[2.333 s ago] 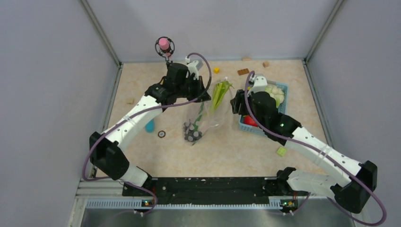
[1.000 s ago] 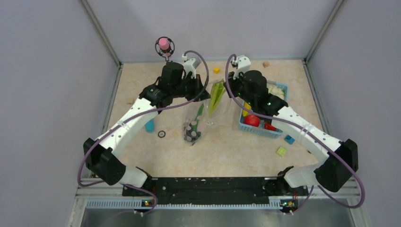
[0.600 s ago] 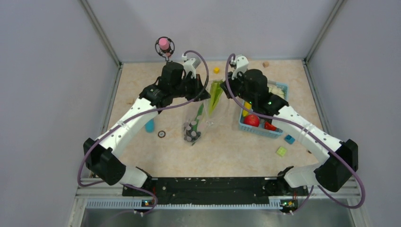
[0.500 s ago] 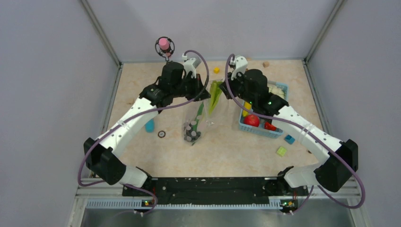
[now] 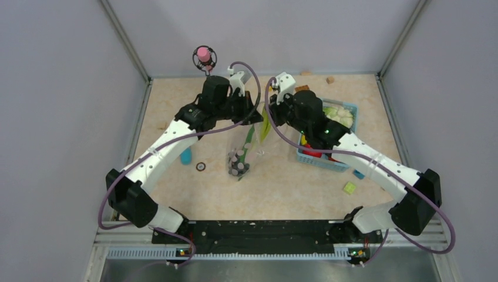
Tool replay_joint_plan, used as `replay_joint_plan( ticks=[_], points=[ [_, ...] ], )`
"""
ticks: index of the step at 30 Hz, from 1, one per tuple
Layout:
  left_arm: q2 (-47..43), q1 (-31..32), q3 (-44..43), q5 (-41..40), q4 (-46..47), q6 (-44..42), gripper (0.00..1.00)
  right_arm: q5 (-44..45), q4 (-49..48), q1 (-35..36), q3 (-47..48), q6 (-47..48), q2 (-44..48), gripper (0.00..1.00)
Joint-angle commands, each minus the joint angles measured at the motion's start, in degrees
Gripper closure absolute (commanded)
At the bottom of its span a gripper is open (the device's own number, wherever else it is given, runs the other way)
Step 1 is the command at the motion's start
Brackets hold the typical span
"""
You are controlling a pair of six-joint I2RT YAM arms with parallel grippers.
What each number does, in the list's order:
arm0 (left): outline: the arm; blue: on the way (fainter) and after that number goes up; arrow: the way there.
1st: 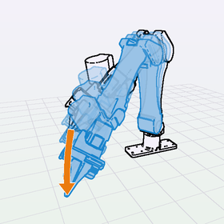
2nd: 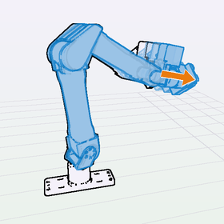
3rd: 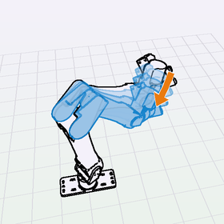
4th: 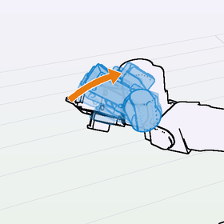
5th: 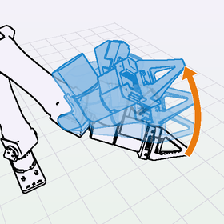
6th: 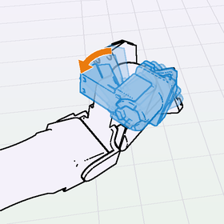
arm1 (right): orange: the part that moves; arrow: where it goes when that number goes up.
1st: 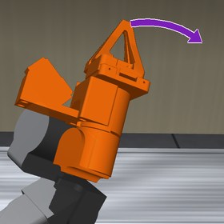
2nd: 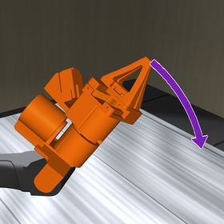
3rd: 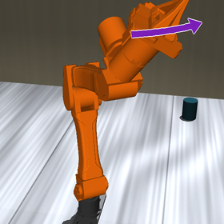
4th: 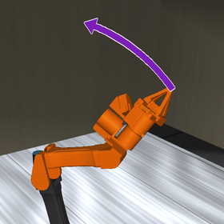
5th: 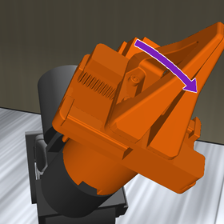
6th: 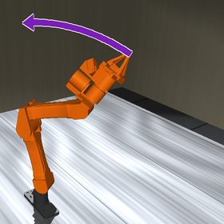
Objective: Place the food in the zip-top bag and seal the zipper
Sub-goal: Adjust the fake vegetable in the zipper food storage bag.
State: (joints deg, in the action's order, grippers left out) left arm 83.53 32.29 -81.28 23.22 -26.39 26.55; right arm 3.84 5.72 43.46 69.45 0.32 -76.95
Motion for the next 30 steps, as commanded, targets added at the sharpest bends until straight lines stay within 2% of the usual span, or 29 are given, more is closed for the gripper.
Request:
replay_joint_plan(
  ticks=[1, 5, 15, 20, 23, 26, 30],
  points=[
    [-2.3, 0.1, -1.0, 2.0, 4.2, 0.2, 1.0, 3.8, -3.8, 0.3, -1.8, -5.1, -2.7, 1.0],
    [-3.0, 0.2, -0.5, 5.2, 5.4, 0.0, 1.0, 5.2, -7.4, 0.3, -4.8, -12.5, -7.5, 1.0],
    [-5.5, 0.2, 0.3, 10.1, 6.2, -1.0, 1.0, 20.6, 0.1, 0.3, -1.5, -26.7, -21.4, 1.0],
    [-8.5, 0.3, 1.7, 9.8, 7.0, -1.2, 1.0, 21.5, 3.8, -1.3, -0.9, -31.7, -23.4, 1.0],
    [-10.1, 0.2, 3.1, 6.7, 7.2, -1.4, 1.0, 20.5, 3.7, -2.0, -1.8, -32.1, -21.9, 1.0],
    [-10.6, 0.3, 3.7, 1.6, 6.7, -1.5, 1.0, 15.9, 2.0, -2.0, -3.7, -29.2, -17.7, 0.92],
    [-9.5, 0.2, 3.5, -3.1, 6.1, -1.0, 1.0, 9.1, 1.5, -2.0, -6.7, -25.2, -11.2, 0.72]
  ],
)
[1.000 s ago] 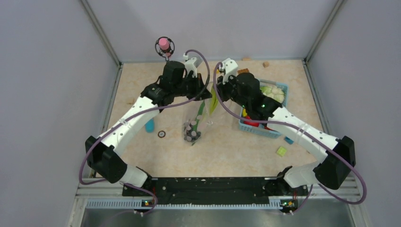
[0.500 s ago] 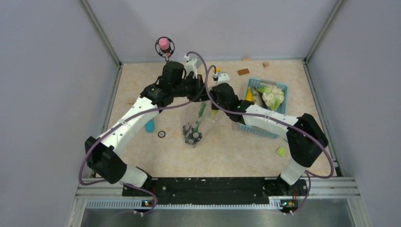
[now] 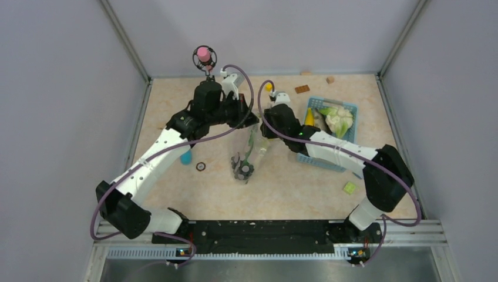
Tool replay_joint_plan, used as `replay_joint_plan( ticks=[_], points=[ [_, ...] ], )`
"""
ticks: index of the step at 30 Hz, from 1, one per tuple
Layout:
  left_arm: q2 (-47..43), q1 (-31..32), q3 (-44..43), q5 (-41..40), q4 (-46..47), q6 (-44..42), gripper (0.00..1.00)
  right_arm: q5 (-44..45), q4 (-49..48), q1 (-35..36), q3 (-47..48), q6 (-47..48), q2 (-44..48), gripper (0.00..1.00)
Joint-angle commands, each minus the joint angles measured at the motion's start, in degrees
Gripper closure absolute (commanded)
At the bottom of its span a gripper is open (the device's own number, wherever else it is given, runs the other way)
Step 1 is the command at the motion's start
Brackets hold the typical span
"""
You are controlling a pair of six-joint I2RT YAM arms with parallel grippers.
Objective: Place the food in the zip-top bag and seal the zipper
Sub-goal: Adjust the fake vegetable in the zipper food storage bag.
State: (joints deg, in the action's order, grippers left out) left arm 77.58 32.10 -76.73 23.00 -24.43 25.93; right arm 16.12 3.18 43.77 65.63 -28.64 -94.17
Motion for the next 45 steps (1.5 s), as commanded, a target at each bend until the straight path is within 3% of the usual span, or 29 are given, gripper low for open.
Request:
replay_joint_plan(
  ticks=[1, 3, 8, 22, 27, 30, 38, 42, 45],
  points=[
    [-3.2, 0.4, -1.1, -3.5, 4.2, -0.3, 1.0, -4.6, 4.2, -2.3, -3.5, 4.6, 7.6, 0.68],
    [-2.7, 0.4, -1.0, -4.3, 4.9, 0.1, 1.0, -6.1, 4.8, -2.3, -4.6, 5.4, 10.7, 0.58],
    [-0.7, 0.4, -1.9, -4.1, 5.1, 0.3, 1.0, -9.7, 6.5, -2.3, -5.2, 7.6, 18.5, 0.45],
    [0.7, 0.3, -2.9, -2.1, 5.4, 0.3, 1.0, -13.5, 1.9, -2.2, -3.5, 12.7, 31.3, 0.29],
    [0.8, 0.4, -3.8, -2.8, 4.3, -0.4, 1.0, -14.0, -0.6, -2.3, -3.7, 14.4, 34.5, 0.16],
    [1.2, 0.4, -5.5, -5.1, 2.2, -1.2, 1.0, -14.1, -1.6, -2.3, -3.6, 14.8, 36.0, 0.01],
    [2.3, 0.0, -14.7, -20.1, -10.7, -5.0, 1.0, -12.3, -1.6, -4.1, -2.9, 11.5, 36.8, 0.01],
    [1.5, -0.2, -18.5, -31.1, -16.3, -7.6, 1.0, -4.2, 0.2, -6.0, -4.5, 9.5, 37.7, 0.01],
    [0.1, -0.3, -19.2, -33.8, -17.6, -9.8, 1.0, 0.8, 2.0, -8.2, -7.4, 6.9, 38.7, 0.01]
  ],
)
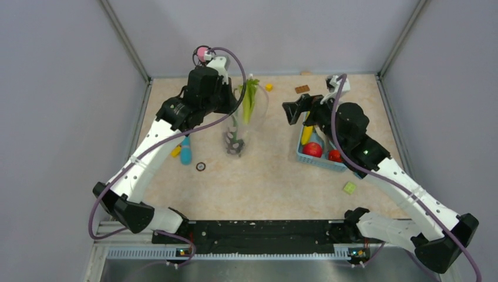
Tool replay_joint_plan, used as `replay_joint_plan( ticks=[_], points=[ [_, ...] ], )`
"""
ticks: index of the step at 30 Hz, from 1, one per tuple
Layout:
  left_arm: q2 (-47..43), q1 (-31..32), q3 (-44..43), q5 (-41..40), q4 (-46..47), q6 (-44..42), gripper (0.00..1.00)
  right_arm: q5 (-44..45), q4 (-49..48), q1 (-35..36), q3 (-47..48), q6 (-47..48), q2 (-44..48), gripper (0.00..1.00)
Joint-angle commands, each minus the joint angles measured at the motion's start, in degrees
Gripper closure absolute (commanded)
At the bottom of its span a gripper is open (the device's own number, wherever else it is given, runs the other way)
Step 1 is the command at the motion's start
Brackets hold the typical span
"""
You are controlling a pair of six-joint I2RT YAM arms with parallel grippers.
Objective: Place the food in the zip-top bag and seal the zipper
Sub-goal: Adjust the fake vegetable in the zipper food storage bag, then pick up the fake vegetable from the bin.
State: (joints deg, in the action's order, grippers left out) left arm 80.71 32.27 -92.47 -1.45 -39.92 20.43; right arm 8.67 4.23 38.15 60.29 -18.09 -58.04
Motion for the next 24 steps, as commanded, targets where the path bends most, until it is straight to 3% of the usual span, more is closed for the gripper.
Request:
replay_joint_plan(
  ticks=[1, 5, 9, 13, 19, 24],
  points=[
    [-3.3, -0.5, -3.5, -9.4, -2.4, -5.0, 1.0, 9.3, 1.6, -3.8, -3.3, -5.0, 2.7, 0.01],
    [-2.7, -0.5, -2.4, -8.1, -2.2, -5.4, 1.0, 6.3, 4.2, -10.4, -8.6, -10.6, 1.9, 0.03],
    [-1.2, -0.5, 3.2, 0.5, 2.4, -5.0, 1.0, 2.2, 6.3, -15.8, -12.7, -14.4, -0.9, 0.06],
    [1.7, -0.5, 9.2, 11.4, 9.4, -1.8, 1.0, 2.2, 9.9, -18.1, -15.3, -14.9, -4.4, 0.06],
    [8.8, -0.5, 10.7, 16.4, 12.2, 1.8, 1.0, 0.9, 12.4, -20.5, -16.3, -14.8, -9.8, 0.06],
    [9.7, -0.4, 10.4, 20.3, 12.6, 3.1, 1.0, -1.3, 11.4, -20.6, -17.1, -15.5, -14.5, 0.06]
  ],
)
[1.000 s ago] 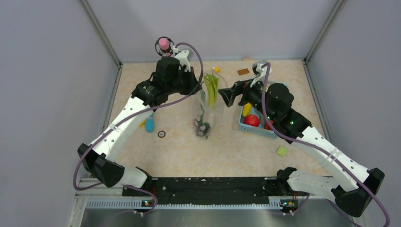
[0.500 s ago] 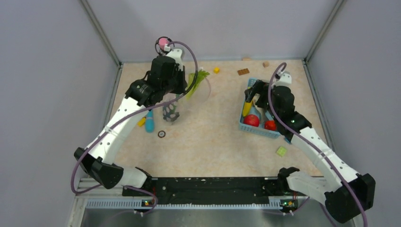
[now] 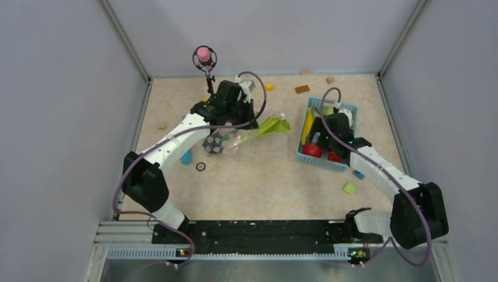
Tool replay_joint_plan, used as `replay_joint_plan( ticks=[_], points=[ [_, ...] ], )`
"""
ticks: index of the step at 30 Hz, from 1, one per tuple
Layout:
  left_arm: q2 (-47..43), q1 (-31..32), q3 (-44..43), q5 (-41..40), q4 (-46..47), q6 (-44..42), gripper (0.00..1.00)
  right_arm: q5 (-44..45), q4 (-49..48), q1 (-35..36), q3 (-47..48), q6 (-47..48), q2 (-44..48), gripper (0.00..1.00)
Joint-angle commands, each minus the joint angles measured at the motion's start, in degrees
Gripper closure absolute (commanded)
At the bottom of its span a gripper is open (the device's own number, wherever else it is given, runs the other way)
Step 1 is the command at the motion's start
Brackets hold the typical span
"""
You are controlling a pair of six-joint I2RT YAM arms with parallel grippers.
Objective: Place the food in the zip-top bag and seal the zipper
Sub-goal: Pick up the fake vegetable from the bin.
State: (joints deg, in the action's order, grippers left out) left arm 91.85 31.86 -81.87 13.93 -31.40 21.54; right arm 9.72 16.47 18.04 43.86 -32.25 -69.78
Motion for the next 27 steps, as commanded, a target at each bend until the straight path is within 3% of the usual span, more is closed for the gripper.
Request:
replay_joint_plan(
  ticks=[1, 12, 19, 27],
  points=[
    [-1.7, 0.0, -0.1, 5.1, 4.2, 2.0, 1.0, -3.4, -1.4, -0.5, -0.9, -1.4, -3.6, 0.06],
    [-3.7, 0.0, -1.7, 5.4, 4.1, 2.1, 1.0, -6.5, -2.2, -0.5, -2.1, -1.1, -9.7, 0.13],
    [-4.5, 0.0, -3.7, 2.6, 0.7, 1.6, 1.0, -4.0, -2.8, -0.5, -1.6, -1.0, -6.9, 0.5],
    [-6.1, 0.0, -3.7, 0.7, 0.4, 1.8, 1.0, -1.0, -3.8, -0.4, -1.4, 1.9, 10.4, 0.6]
  ],
)
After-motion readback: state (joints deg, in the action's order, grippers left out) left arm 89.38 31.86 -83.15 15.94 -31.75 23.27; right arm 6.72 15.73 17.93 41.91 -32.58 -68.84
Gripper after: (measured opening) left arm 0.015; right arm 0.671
